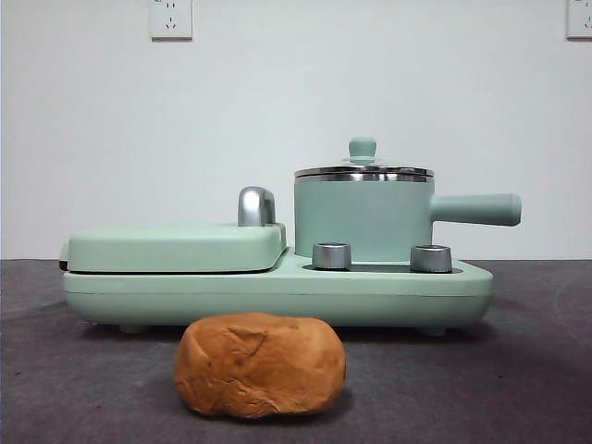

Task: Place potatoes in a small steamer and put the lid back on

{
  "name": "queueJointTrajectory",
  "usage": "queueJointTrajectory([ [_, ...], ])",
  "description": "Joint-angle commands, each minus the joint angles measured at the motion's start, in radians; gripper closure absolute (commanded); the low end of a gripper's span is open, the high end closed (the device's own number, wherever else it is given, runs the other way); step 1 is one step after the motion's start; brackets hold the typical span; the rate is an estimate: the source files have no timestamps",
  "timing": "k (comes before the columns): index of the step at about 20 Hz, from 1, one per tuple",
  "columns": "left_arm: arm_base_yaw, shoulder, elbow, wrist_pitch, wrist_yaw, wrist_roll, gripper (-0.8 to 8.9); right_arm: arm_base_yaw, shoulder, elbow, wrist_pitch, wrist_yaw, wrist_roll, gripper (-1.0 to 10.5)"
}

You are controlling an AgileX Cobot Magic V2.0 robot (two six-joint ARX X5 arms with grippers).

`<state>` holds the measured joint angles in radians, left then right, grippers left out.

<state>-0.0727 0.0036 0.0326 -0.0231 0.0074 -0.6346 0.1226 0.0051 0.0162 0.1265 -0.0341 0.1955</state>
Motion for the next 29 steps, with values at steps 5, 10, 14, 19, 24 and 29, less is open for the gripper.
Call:
queueJointTrajectory([
  [5, 0.0, 0.0, -0.016, 0.255, 0.077, -0.148, 8.08, 0.0, -0.002, 0.012, 0.187, -0.047, 0.31, 9.3],
  [10, 0.0, 0.0, 0.065, 0.323, 0.082, -0.208, 8.05, 0.0, -0.001, 0.118, 0.172, -0.048, 0.356, 9.3],
  [14, 0.0, 0.015, 0.209, 0.213, 0.082, -0.202, 8.05, 0.0, 0.018, 0.267, 0.031, -0.047, 0.354, 9.3],
  [19, 0.0, 0.107, 0.456, 0.006, 0.084, -0.089, 8.04, 0.0, 0.108, 0.476, -0.135, -0.08, 0.299, 9.3],
  [24, 0.0, 0.247, 0.666, -0.174, 0.169, 0.087, 8.04, 0.0, 0.241, 0.632, -0.214, -0.219, 0.224, 9.3],
  [29, -0.001, 0.391, 0.793, -0.286, 0.316, 0.173, 8.04, 0.0, 0.372, 0.735, -0.304, -0.385, 0.123, 9.3],
])
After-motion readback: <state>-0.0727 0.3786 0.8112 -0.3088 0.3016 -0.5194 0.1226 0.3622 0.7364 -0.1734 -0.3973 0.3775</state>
